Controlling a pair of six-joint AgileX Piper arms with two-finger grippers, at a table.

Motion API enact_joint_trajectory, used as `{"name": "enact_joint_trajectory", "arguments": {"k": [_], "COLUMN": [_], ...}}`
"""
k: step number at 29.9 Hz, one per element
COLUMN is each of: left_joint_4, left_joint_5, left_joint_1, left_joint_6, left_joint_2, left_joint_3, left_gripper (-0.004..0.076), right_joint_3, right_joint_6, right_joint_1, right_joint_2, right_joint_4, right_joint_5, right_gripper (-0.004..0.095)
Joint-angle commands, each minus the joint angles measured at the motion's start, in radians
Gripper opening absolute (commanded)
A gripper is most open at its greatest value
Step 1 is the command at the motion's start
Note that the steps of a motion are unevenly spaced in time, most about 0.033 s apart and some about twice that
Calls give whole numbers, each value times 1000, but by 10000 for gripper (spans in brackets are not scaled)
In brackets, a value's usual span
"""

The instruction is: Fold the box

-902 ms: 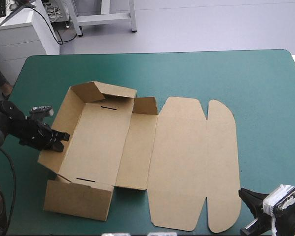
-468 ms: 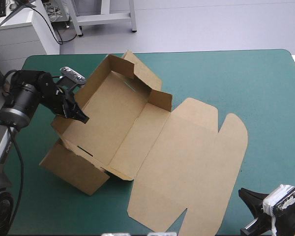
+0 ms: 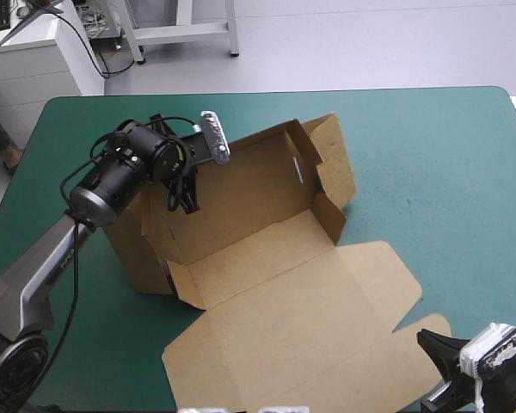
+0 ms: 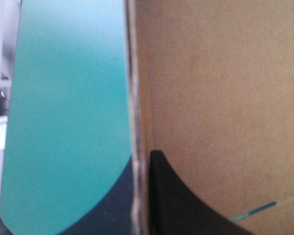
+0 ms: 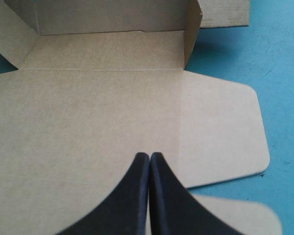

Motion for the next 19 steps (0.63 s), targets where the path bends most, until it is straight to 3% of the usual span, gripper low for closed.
{"name": "enact_joint_trajectory", "arguments": {"k": [1, 11, 19], "left_joint_4": [51, 215, 589], "left_joint_5": [-104, -132, -231], "left_joint_1": [-74, -262, -386], "left_joint_6": [51, 30, -232], "left_joint_2": [-42, -50, -84], "left_joint_3": [-36, 16, 202], "left_gripper": [-8, -9, -8], "right_joint_3": [-26, -26, -26], "right_joint_6": [-5, -2, 87], "right_joint_1": [-5, -5, -5], "right_joint_2": [16, 16, 16], "right_joint_4": [-2, -21, -119], "right_joint_5": [-70, -73, -75], "right_gripper": [-19, -17, -17]}}
